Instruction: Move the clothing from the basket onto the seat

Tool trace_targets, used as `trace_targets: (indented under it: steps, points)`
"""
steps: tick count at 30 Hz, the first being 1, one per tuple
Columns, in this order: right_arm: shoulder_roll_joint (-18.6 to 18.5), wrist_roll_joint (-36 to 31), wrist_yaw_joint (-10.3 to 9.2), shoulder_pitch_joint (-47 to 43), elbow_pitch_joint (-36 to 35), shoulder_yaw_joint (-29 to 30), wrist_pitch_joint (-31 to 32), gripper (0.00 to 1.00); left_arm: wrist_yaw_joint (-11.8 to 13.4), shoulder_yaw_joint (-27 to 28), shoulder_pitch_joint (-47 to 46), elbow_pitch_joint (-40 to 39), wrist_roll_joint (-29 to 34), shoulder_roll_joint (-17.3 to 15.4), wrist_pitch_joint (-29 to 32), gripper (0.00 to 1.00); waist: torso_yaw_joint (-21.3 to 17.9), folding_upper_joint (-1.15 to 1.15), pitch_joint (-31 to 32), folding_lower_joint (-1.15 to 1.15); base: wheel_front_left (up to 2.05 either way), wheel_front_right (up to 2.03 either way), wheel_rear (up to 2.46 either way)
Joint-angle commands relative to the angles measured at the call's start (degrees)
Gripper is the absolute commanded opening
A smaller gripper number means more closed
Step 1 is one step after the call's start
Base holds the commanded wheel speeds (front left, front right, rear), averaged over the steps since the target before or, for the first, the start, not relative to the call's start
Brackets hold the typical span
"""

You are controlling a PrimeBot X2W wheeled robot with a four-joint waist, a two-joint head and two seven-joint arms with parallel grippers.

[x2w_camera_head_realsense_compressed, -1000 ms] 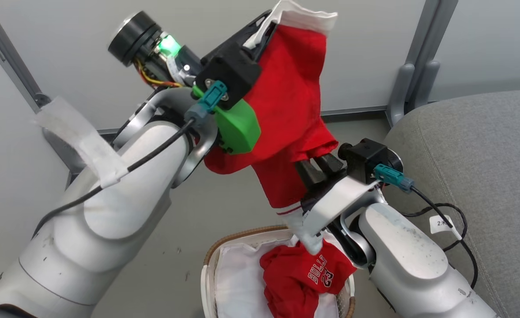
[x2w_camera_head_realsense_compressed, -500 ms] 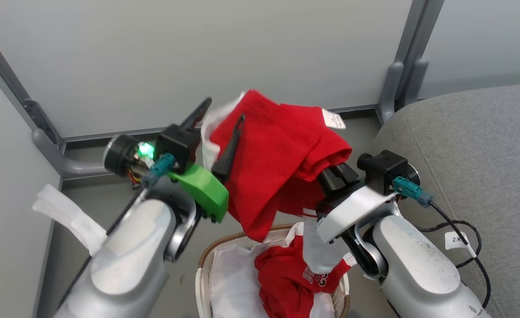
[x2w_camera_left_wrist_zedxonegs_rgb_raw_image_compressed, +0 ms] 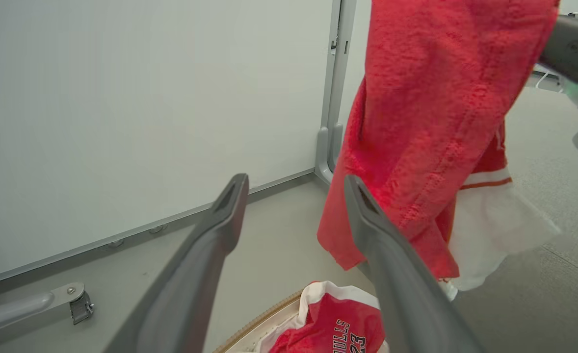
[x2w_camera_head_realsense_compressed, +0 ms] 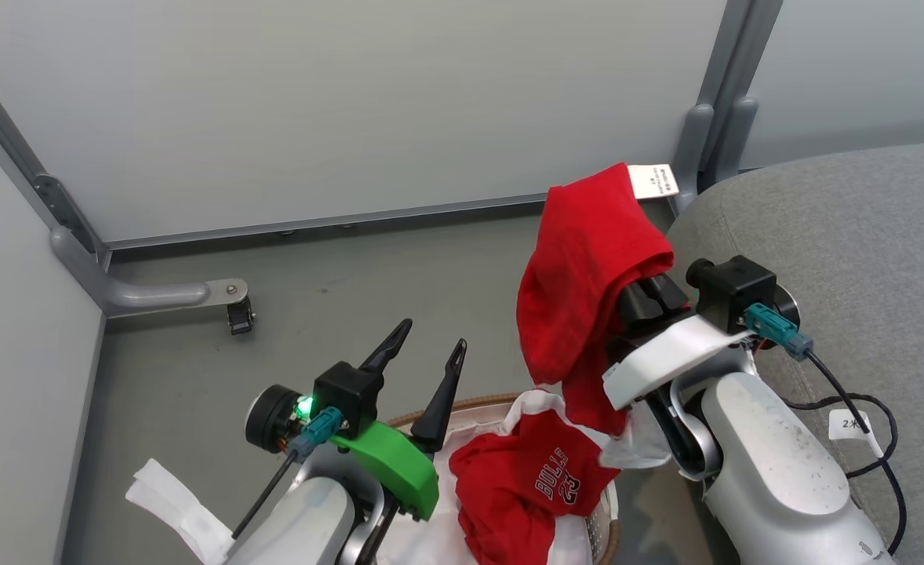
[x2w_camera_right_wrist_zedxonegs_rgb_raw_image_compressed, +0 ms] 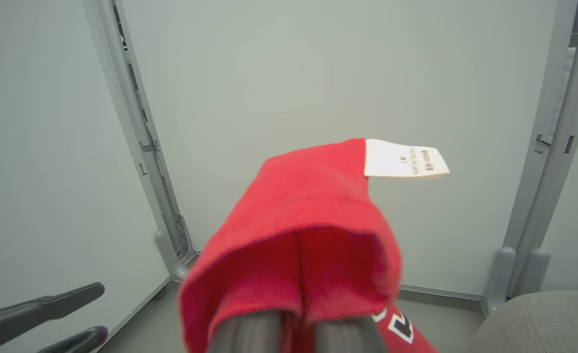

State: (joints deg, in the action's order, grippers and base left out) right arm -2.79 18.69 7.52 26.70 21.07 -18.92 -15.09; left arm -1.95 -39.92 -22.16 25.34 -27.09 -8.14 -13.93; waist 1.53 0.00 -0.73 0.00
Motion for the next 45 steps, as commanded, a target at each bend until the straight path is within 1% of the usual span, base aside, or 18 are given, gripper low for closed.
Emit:
trace_targets:
  steps: [1,7,11,13,19,25,29,33,37,42,45]
  points:
    - [-0.2,-0.5,-0.06,-0.2,0.1,0.7,-0.1,0.00,-0.2,0.0,1.3,0.5,0.5,0.2,-0.5,1.00,-0.2,0.00,-0.1,0.00,0.00,0.00,0.00]
    - [-0.2,-2.2,-0.06,1.6,0.1,2.9,-0.1,0.00,-0.5,0.9,2.0,0.7,0.3,1.2,-1.2,1.00,-2.0,0.00,-1.5,0.00,0.00,0.00,0.00]
    - [-0.2,-3.6,-0.06,3.6,0.1,4.5,-0.1,0.00,-0.5,2.0,1.9,0.0,0.6,1.4,-1.3,1.00,-5.1,0.00,-3.6,0.00,0.00,0.00,0.00]
    - [-0.2,-4.6,-0.06,4.7,0.3,5.5,-0.1,0.00,-0.5,2.5,1.5,-0.2,0.7,1.5,-1.3,1.00,-7.2,0.00,-4.8,0.00,0.00,0.00,0.00]
    - [-0.2,-7.8,-0.07,7.3,-0.2,8.3,-0.1,0.00,-0.8,3.9,-0.7,-1.9,2.5,1.2,-1.2,1.00,-15.1,0.00,-8.9,0.00,0.00,0.00,0.00]
    - [-0.1,-10.2,-0.07,7.9,-0.8,12.1,-0.1,0.00,-1.5,3.6,-2.4,-2.3,5.3,1.3,-1.2,1.00,-22.5,0.00,-12.5,0.00,0.00,0.00,0.00]
    - [-0.1,-10.7,-0.07,7.6,-1.4,14.3,-0.1,0.00,-2.1,2.9,-3.6,-1.6,6.2,1.3,-1.2,1.00,-25.3,0.00,-14.3,0.00,0.00,0.00,0.00]
    - [-0.1,-10.4,-0.07,7.3,-1.7,15.6,-0.1,0.00,-2.5,2.1,-4.5,-0.8,7.0,1.2,-1.2,1.00,-26.7,0.00,-15.9,0.00,0.00,0.00,0.00]
    - [-0.1,-10.0,-0.07,7.8,-1.7,16.3,-0.1,0.00,-2.8,1.7,-5.1,-0.6,7.7,1.2,-1.2,1.00,-26.7,0.00,-17.2,0.00,0.00,0.00,0.00]
    - [-0.1,-11.3,-0.07,10.6,-1.2,17.6,-0.1,0.00,-3.0,1.6,-6.2,-1.1,8.1,1.4,-1.2,1.00,-24.7,0.00,-19.3,0.00,0.00,0.00,0.00]
    - [-0.3,-9.8,-0.07,15.1,0.0,20.2,-0.1,0.00,-2.9,1.8,-7.0,-2.2,8.7,1.4,-1.2,1.00,-22.4,0.00,-21.4,0.00,0.00,0.00,0.00]
